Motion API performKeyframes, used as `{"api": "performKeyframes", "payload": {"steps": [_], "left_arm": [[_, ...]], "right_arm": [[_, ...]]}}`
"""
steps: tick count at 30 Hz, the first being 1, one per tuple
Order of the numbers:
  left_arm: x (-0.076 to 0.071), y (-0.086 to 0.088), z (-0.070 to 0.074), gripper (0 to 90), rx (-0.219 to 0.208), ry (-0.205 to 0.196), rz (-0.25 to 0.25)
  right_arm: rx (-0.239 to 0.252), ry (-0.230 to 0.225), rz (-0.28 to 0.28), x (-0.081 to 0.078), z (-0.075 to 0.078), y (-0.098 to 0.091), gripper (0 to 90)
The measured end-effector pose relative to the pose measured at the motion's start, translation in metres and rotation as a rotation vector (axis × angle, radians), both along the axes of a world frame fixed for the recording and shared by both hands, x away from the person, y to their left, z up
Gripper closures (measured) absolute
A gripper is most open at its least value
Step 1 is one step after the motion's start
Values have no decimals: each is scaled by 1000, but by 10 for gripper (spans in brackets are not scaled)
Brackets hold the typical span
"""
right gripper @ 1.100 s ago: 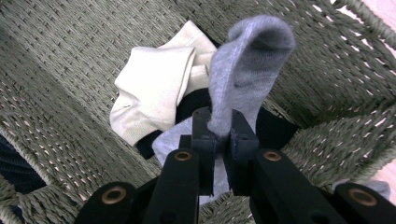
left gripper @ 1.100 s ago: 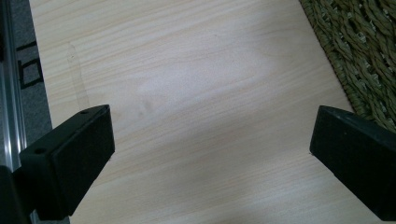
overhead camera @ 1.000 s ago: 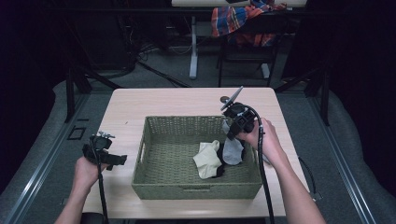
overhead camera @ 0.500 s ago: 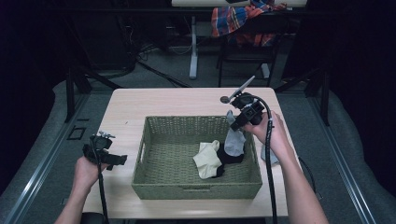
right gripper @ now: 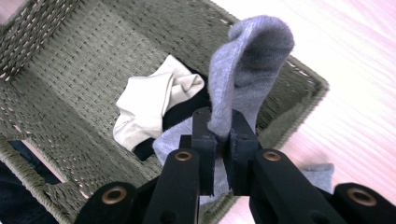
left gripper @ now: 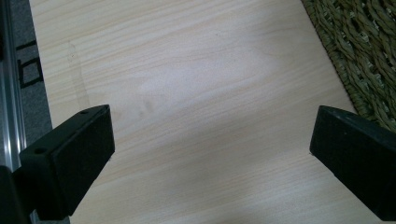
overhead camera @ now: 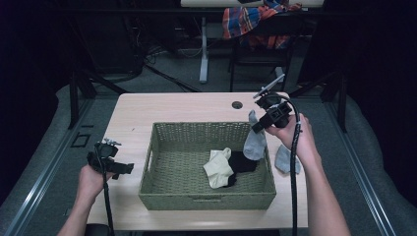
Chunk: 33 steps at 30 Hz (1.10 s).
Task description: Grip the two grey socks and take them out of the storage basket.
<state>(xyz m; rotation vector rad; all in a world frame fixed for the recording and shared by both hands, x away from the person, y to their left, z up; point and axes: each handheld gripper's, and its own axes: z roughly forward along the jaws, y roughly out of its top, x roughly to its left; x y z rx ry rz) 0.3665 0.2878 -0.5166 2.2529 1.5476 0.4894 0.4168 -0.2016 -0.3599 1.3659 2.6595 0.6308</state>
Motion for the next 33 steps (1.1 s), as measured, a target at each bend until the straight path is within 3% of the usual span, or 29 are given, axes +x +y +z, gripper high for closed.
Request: {"api": "performKeyframes", "payload": {"steps": [15,24,33], "left_arm": [[0,0,0,2,-1,1,0],[0,0,1,2,-3,-3,1],[-1,0,1,2,-5,-4,1]], "right_arm": [[27,-16,-82,-7,13,-43,843],[1,-6,-156,-9,7,-75,844],[-5,10,-194,-8,-1,-93,844]]}}
